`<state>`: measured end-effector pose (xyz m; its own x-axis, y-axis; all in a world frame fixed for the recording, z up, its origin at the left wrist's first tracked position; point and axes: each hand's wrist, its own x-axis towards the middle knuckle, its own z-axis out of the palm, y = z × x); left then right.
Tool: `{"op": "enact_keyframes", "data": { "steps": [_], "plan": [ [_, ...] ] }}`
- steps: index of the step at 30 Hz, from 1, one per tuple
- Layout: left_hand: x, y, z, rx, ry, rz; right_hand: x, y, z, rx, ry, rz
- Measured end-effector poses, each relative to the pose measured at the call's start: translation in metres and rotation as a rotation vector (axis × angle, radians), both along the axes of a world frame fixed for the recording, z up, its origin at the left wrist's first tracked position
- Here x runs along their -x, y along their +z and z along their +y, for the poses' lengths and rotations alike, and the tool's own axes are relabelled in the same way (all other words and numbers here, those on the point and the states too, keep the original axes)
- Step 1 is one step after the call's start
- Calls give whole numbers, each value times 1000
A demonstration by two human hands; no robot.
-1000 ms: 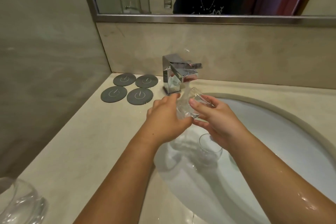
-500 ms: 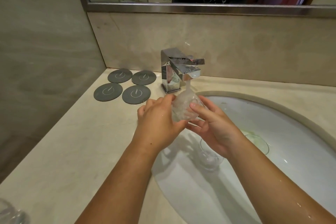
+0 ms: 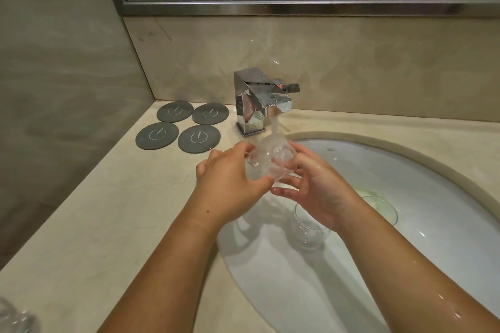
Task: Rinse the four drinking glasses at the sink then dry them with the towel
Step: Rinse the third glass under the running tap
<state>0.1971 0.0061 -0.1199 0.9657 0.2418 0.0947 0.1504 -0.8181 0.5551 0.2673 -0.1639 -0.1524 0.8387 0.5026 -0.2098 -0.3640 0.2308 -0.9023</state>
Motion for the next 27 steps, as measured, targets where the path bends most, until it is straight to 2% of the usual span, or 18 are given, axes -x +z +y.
{"op": "enact_keyframes", "data": {
  "steps": [10, 15, 20, 27],
  "plan": [
    [2, 7, 7, 152, -62, 95, 6, 8, 2, -12, 64, -20],
    [4, 10, 4, 144, -40, 109, 9, 12, 6, -23, -14, 16],
    [6, 9, -1, 9, -76, 32, 11, 13, 8, -46, -95, 72],
    [4, 11, -2, 207, -13, 4, 14, 15, 11, -11, -81, 176]
  ]
}}
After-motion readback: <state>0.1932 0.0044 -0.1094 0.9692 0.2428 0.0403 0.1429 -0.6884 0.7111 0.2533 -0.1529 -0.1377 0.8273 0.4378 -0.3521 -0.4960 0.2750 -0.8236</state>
